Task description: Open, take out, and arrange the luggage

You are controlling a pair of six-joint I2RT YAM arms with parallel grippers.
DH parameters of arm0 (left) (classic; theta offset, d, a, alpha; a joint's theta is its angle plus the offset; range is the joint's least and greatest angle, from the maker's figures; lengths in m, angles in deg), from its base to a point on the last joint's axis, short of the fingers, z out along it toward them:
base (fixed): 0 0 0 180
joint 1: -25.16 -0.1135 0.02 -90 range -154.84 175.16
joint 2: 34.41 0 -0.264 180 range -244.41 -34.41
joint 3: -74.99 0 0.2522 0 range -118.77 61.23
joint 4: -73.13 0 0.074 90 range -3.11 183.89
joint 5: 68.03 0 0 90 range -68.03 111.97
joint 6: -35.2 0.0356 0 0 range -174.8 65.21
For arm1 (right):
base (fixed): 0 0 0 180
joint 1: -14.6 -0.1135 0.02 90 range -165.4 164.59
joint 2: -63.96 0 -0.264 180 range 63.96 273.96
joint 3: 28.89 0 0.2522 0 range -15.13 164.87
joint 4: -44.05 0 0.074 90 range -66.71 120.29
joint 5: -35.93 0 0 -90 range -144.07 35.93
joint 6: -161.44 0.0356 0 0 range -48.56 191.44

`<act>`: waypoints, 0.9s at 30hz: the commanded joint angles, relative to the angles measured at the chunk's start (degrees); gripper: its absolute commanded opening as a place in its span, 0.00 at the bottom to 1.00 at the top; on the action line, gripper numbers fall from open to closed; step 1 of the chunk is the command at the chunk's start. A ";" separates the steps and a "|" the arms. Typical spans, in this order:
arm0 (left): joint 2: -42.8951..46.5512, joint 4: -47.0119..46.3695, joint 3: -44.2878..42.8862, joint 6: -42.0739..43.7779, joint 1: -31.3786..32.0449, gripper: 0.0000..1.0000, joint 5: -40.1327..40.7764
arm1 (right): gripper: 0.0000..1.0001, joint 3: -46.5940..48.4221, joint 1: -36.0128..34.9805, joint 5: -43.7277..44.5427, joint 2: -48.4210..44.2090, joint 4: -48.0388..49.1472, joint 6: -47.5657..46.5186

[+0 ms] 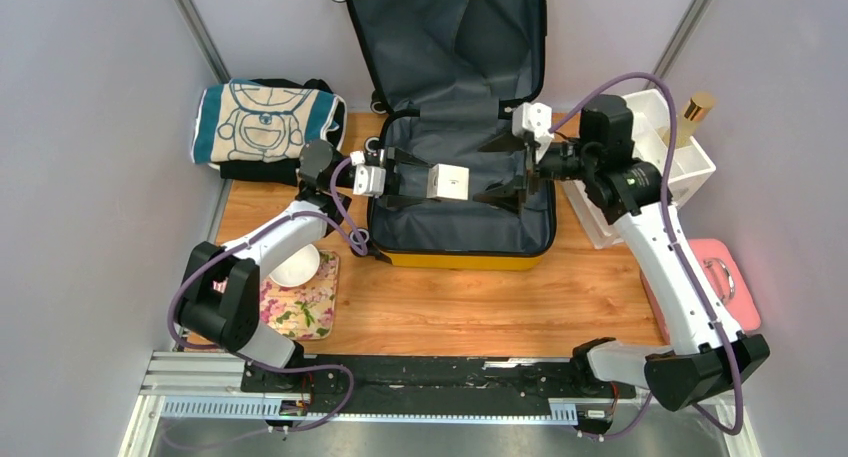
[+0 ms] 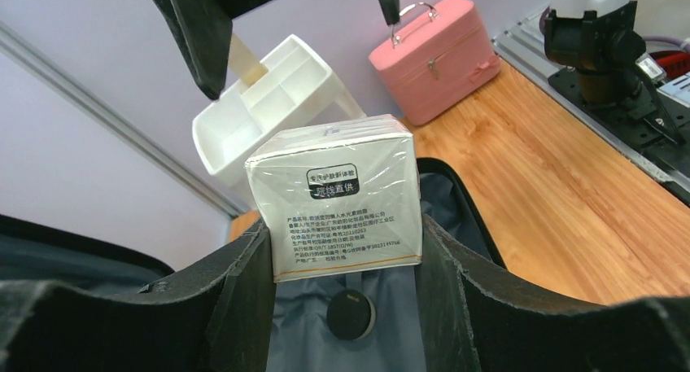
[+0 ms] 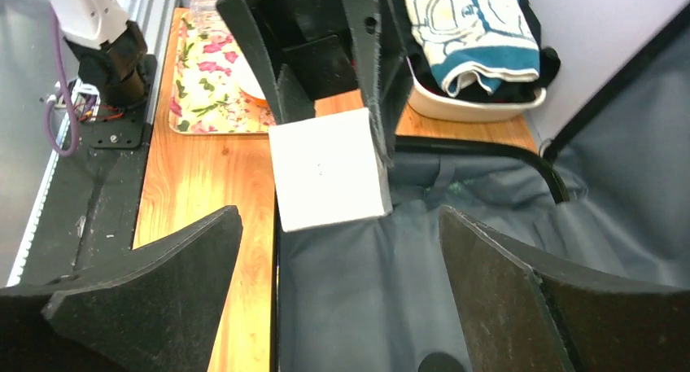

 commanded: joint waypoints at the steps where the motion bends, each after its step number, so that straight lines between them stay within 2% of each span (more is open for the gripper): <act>1: -1.38 -19.93 -0.75 -10.40 0.41 0.00 -2.42 | 0.98 0.84 -3.67 -2.11 2.63 -1.51 -10.96; 3: -2.09 -23.91 -0.66 -15.31 0.49 0.00 -2.77 | 0.98 3.48 -5.78 -1.85 4.22 -6.44 -16.65; 6: -2.35 -30.33 -0.22 -19.72 0.58 0.00 -2.86 | 0.97 4.19 -7.37 -0.45 5.81 -6.11 -17.92; 11: -1.83 -31.13 0.30 -20.00 0.58 0.00 -2.16 | 0.97 5.16 -9.21 2.01 6.61 -9.09 -23.36; 17: -2.18 -31.40 0.39 -20.27 0.58 0.00 -1.54 | 0.91 2.26 -11.32 6.41 5.47 -1.28 -19.08; 22: -2.35 -31.31 0.57 -20.27 0.58 0.00 -1.72 | 0.89 1.47 -12.03 7.11 4.15 -0.39 -18.27; 27: -2.88 -29.91 0.13 -19.83 0.58 0.00 -1.02 | 0.78 0.94 -12.47 8.43 3.27 -0.04 -17.66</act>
